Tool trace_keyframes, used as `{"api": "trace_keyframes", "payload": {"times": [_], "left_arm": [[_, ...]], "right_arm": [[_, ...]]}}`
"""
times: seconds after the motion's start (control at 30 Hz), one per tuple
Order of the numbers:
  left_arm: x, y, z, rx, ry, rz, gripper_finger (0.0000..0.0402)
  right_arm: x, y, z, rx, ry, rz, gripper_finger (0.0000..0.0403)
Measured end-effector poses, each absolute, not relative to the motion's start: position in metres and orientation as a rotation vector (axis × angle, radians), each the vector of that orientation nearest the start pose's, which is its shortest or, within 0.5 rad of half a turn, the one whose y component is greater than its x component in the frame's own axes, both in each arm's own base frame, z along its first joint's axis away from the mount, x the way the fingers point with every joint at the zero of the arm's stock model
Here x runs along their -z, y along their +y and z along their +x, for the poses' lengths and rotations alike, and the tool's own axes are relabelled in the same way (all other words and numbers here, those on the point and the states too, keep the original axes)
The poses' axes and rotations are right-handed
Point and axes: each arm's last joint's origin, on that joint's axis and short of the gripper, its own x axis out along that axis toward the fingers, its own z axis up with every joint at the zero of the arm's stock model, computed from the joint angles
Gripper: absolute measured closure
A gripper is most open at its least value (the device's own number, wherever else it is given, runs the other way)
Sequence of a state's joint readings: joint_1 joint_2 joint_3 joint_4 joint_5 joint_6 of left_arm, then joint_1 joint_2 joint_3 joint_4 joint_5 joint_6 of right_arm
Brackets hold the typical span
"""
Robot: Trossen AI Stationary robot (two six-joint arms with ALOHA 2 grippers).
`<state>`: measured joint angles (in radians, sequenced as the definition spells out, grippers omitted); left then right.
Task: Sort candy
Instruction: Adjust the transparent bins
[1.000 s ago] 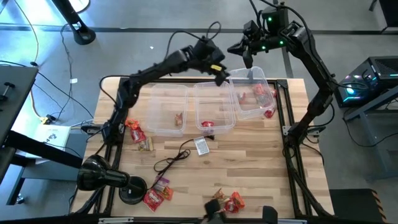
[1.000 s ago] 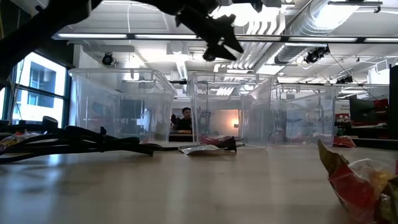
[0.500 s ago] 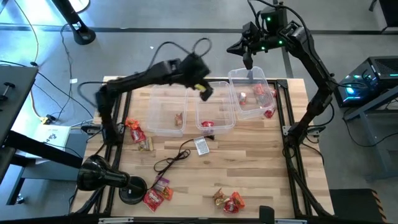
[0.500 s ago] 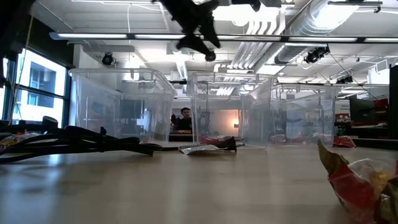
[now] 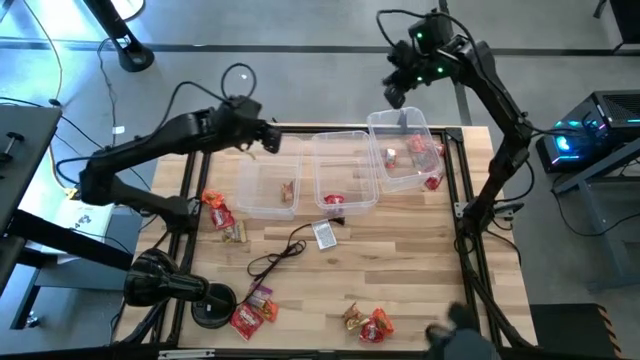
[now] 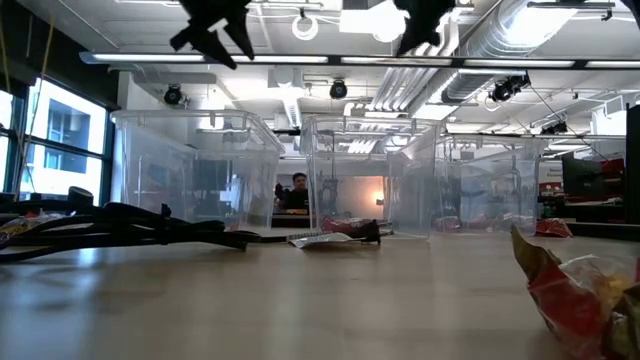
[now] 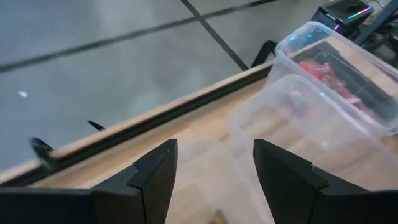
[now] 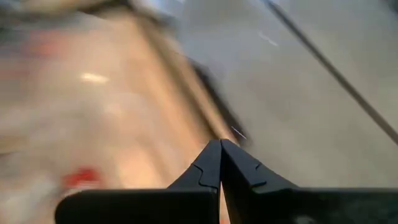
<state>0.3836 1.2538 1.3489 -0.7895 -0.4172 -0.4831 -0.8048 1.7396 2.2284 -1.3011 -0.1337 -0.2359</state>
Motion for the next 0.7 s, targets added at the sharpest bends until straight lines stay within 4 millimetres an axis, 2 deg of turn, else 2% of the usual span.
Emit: {"api": "trace_keyframes", "payload": {"times": [0.07,0.17,0.33,0.4,0.53,0.6,0.7], "left_arm": [[-0.377,0.104,0.219,-0.901,0.531,-0.385,0.0197],[-0.373,0.104,0.213,-0.809,0.582,-0.351,0.0197],[-0.37,0.096,0.204,-0.651,0.625,-0.323,0.0197],[-0.371,0.092,0.199,-0.622,0.622,-0.299,0.0197],[-0.376,0.086,0.182,-0.617,0.574,-0.241,0.0197],[-0.379,0.087,0.174,-0.643,0.531,-0.228,0.0197],[-0.382,0.09,0.165,-0.689,0.475,-0.233,0.0197]], "right_arm": [[-0.457,-0.238,0.213,0.725,0.861,0.196,0.0402],[-0.444,-0.256,0.196,0.897,0.898,0.319,0.0391],[-0.398,-0.278,0.162,1.05,1.076,0.62,0.0342],[-0.382,-0.28,0.151,1.098,1.164,0.668,0.0316],[-0.376,-0.274,0.134,1.258,1.22,0.655,0.0279],[-0.37,-0.271,0.127,1.337,1.212,0.697,0.0275],[-0.351,-0.267,0.117,1.258,1.252,0.805,0.0292]]}}
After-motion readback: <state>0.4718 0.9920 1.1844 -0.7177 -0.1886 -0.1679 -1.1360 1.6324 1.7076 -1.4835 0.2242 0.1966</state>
